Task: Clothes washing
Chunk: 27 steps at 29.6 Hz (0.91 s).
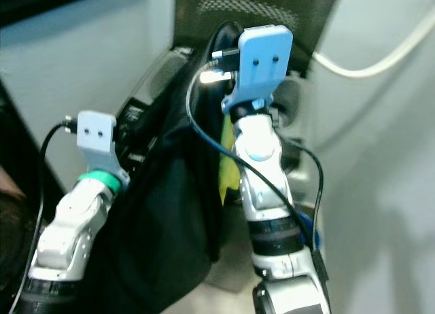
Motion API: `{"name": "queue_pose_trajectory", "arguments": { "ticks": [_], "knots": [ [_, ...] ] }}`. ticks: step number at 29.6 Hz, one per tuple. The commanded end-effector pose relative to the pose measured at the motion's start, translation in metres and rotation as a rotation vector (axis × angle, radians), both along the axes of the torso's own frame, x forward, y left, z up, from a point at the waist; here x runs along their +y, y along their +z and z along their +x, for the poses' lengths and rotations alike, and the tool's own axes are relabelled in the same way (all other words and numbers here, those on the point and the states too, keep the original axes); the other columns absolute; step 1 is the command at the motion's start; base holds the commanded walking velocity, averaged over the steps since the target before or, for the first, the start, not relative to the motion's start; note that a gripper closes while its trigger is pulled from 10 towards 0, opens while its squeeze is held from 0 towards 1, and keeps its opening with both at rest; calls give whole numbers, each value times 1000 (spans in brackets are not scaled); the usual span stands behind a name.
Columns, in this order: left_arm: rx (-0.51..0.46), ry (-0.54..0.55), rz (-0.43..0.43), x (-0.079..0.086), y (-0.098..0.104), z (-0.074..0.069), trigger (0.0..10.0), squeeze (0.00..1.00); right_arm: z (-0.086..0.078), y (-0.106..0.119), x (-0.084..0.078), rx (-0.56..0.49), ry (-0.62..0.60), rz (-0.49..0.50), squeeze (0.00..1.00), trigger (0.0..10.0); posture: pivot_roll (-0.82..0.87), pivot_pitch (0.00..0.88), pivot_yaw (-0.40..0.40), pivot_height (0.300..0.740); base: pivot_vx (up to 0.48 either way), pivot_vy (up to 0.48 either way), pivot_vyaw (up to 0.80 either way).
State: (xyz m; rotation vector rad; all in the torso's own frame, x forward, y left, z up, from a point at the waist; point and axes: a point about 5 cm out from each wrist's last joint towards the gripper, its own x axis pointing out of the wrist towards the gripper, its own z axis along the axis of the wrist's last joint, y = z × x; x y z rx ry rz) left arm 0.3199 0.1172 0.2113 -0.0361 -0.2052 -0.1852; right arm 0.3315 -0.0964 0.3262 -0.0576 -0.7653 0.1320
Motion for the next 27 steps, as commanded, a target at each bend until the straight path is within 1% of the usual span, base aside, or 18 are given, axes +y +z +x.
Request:
{"name": "queue_pose_trajectory", "arguments": {
  "ticks": [1,7,11,14,16,17,18,19,20,21,22,24,26,27],
  "knots": [
    [-11,38,-2,5,2,1,10000,0,-6,7,1,-48,5,10,0,10000,126,0,19,740,0,0,-800],
    [-40,35,6,4,9,1,10000,0,-4,-2,0,-20,0,-3,0,10000,123,0,20,740,0,0,-800],
    [-88,44,9,2,16,-1,10000,0,-2,-7,0,-2,10,-12,0,10000,124,0,19,740,0,0,-800],
    [-91,46,8,1,17,-1,10000,0,-2,-7,0,-1,11,-13,0,10000,124,0,19,740,0,0,-800],
    [-127,101,28,6,23,0,10000,0,-6,-12,14,12,130,-53,0,10000,126,0,17,740,0,0,-400],
    [-127,101,28,6,23,0,10000,0,-6,-12,14,12,130,-53,0,10000,126,0,17,740,0,0,0],
    [-145,126,34,8,25,1,10000,0,-8,-14,19,16,176,-72,0,10000,126,0,17,740,0,0,0],
    [-145,126,34,8,25,1,10000,0,-8,-14,19,16,176,-72,0,10000,126,0,17,740,0,0,0],
    [-170,161,37,11,28,1,10000,0,-11,-18,25,20,228,-98,0,10000,126,0,17,740,371,0,0],
    [-170,161,37,11,28,1,10000,0,-11,-18,25,20,228,-98,0,10000,126,0,17,740,371,0,0],
    [-182,193,34,14,30,1,10000,0,-14,-21,30,22,268,-121,0,10000,125,0,17,740,461,0,0],
    [-182,193,34,14,30,1,10000,0,-14,-21,30,22,268,-121,0,10000,125,0,17,740,461,0,0],
    [-201,229,34,18,34,2,10000,0,-18,-27,38,30,333,-158,0,10000,125,0,16,740,465,0,0],
    [-201,229,34,18,34,2,10000,0,-18,-27,38,30,333,-158,0,10000,125,0,16,740,465,0,0]
  ]
}}
